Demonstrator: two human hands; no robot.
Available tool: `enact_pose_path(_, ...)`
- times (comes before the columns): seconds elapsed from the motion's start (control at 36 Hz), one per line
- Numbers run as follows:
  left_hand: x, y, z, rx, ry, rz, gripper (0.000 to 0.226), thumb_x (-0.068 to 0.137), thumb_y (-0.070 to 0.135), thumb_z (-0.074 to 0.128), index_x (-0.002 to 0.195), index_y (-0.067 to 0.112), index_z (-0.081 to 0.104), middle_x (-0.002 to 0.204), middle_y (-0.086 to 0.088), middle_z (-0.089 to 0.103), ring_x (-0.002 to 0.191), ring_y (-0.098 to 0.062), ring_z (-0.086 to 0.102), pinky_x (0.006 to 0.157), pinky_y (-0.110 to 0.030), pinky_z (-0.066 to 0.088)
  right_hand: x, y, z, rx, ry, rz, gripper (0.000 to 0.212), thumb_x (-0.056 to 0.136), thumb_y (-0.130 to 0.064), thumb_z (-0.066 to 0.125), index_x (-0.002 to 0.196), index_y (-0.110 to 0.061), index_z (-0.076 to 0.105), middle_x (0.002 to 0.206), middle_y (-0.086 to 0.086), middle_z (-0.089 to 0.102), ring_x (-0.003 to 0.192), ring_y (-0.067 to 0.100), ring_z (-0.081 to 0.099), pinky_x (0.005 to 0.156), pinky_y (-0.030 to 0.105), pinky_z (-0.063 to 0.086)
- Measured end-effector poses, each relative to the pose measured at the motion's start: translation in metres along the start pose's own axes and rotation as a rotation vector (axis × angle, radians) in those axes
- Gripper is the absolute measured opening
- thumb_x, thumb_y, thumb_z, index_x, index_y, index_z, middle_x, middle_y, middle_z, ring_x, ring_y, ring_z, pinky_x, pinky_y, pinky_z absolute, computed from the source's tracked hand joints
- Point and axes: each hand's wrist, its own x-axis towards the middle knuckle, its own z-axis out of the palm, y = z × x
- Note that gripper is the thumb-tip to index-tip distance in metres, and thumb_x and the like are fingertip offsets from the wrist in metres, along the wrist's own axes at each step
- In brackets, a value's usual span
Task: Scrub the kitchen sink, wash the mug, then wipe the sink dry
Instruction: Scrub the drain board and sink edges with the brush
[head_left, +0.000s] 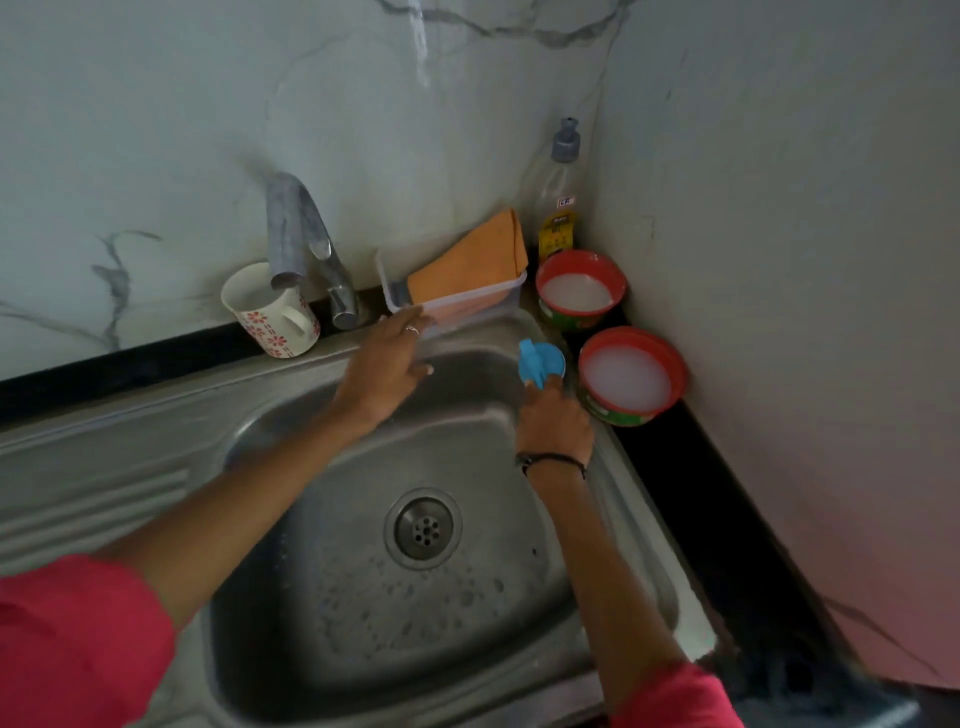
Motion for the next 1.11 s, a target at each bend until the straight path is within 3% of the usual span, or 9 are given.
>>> enact_pose_path(0.14, -0.075, 0.035, 0.025, -0.257, -0.103, -0.055, 0.035, 0.088, 0.014, 0.061, 0.123, 0.013, 0.059, 0.136, -0.003, 0.051, 0.125, -0.018, 0.049, 0.103, -0.028, 0.038, -0.057, 0.037, -0.004, -0.076, 0.004, 0.063, 0.047, 0.101, -0.04, 0.028, 0.137, -0.012, 0.035, 0.104, 0.015, 0.067, 0.095, 0.031, 0.064, 0.065, 0.031, 0.042)
enact_pose_path(0.25, -0.111, 0.06, 0.041, -0.286, -0.388, -0.058, 0.027, 0.089, 0.019, 0.061, 0.116, 0.016, 0.065, 0.119, 0.003, 0.066, 0.11, -0.01, 0.061, 0.097, -0.028, 0.046, -0.046, 0.031, -0.004, -0.068, 0.006, 0.045, 0.045, 0.101, -0.037, 0.029, 0.135, -0.009, 0.037, 0.109, 0.018, 0.065, 0.099, 0.034, 0.062, 0.073, 0.036, 0.047)
enact_pose_path(0.39, -0.125, 0.086, 0.04, -0.357, -0.726, -0.11, 0.035, 0.085, 0.029, 0.066, 0.116, 0.012, 0.064, 0.116, -0.003, 0.067, 0.105, -0.01, 0.063, 0.095, -0.023, 0.047, -0.024, 0.013, -0.003, -0.061, -0.007, -0.015, 0.043, 0.101, -0.033, 0.031, 0.133, -0.005, 0.039, 0.116, 0.018, 0.061, 0.105, 0.035, 0.06, 0.079, 0.038, 0.048)
enact_pose_path(0.53, -0.153, 0.1, 0.04, -0.208, -0.97, -0.085, 0.052, 0.079, 0.04, 0.07, 0.123, 0.016, 0.059, 0.12, 0.0, 0.064, 0.108, -0.016, 0.06, 0.097, -0.029, 0.046, -0.08, 0.054, -0.007, -0.165, 0.037, -0.006, 0.044, 0.101, -0.036, 0.029, 0.133, -0.007, 0.038, 0.11, 0.015, 0.064, 0.097, 0.032, 0.064, 0.073, 0.038, 0.049)
enact_pose_path(0.61, -0.174, 0.102, 0.045, -0.099, -0.987, -0.01, 0.038, 0.074, 0.041, 0.072, 0.096, 0.012, 0.063, 0.087, -0.005, 0.066, 0.085, -0.024, 0.062, 0.078, -0.035, 0.048, -0.113, 0.075, -0.01, -0.188, 0.033, 0.035, 0.045, 0.101, -0.039, 0.029, 0.131, -0.007, 0.039, 0.101, 0.014, 0.066, 0.09, 0.031, 0.065, 0.065, 0.035, 0.046)
enact_pose_path(0.67, -0.179, 0.099, 0.045, -0.047, -0.964, 0.02, 0.035, 0.071, 0.04, 0.074, 0.079, 0.012, 0.055, 0.069, -0.001, 0.057, 0.073, -0.023, 0.058, 0.066, -0.033, 0.042, -0.11, 0.074, -0.013, -0.175, 0.029, 0.045, 0.044, 0.101, -0.038, 0.029, 0.129, -0.007, 0.041, 0.099, 0.015, 0.066, 0.088, 0.031, 0.065, 0.062, 0.034, 0.043)
enact_pose_path(0.75, -0.187, 0.1, 0.043, -0.007, -0.944, 0.004, 0.05, 0.067, 0.041, 0.076, 0.104, 0.011, 0.061, 0.101, 0.0, 0.067, 0.095, -0.021, 0.063, 0.078, -0.033, 0.05, -0.091, 0.063, -0.015, -0.162, 0.037, -0.011, 0.042, 0.101, -0.036, 0.03, 0.126, -0.005, 0.044, 0.107, 0.016, 0.064, 0.096, 0.032, 0.063, 0.07, 0.036, 0.048)
enact_pose_path(0.92, -0.197, 0.107, 0.035, -0.024, -0.919, -0.054, 0.066, 0.069, 0.038, 0.078, 0.127, 0.018, 0.054, 0.125, 0.003, 0.061, 0.112, -0.018, 0.058, 0.095, -0.034, 0.047, -0.091, 0.061, -0.019, -0.13, 0.017, -0.046, 0.041, 0.101, -0.035, 0.032, 0.123, -0.004, 0.047, 0.108, 0.015, 0.064, 0.098, 0.031, 0.063, 0.071, 0.035, 0.048)
enact_pose_path(1.11, -0.199, 0.112, 0.034, -0.033, -0.919, -0.128, 0.067, 0.07, 0.032, 0.079, 0.13, 0.016, 0.052, 0.125, -0.001, 0.061, 0.113, -0.02, 0.057, 0.095, -0.032, 0.046, -0.165, 0.117, -0.03, -0.11, 0.007, 0.094, 0.043, 0.1, -0.038, 0.03, 0.126, -0.007, 0.044, 0.104, 0.018, 0.064, 0.097, 0.035, 0.062, 0.073, 0.037, 0.046)
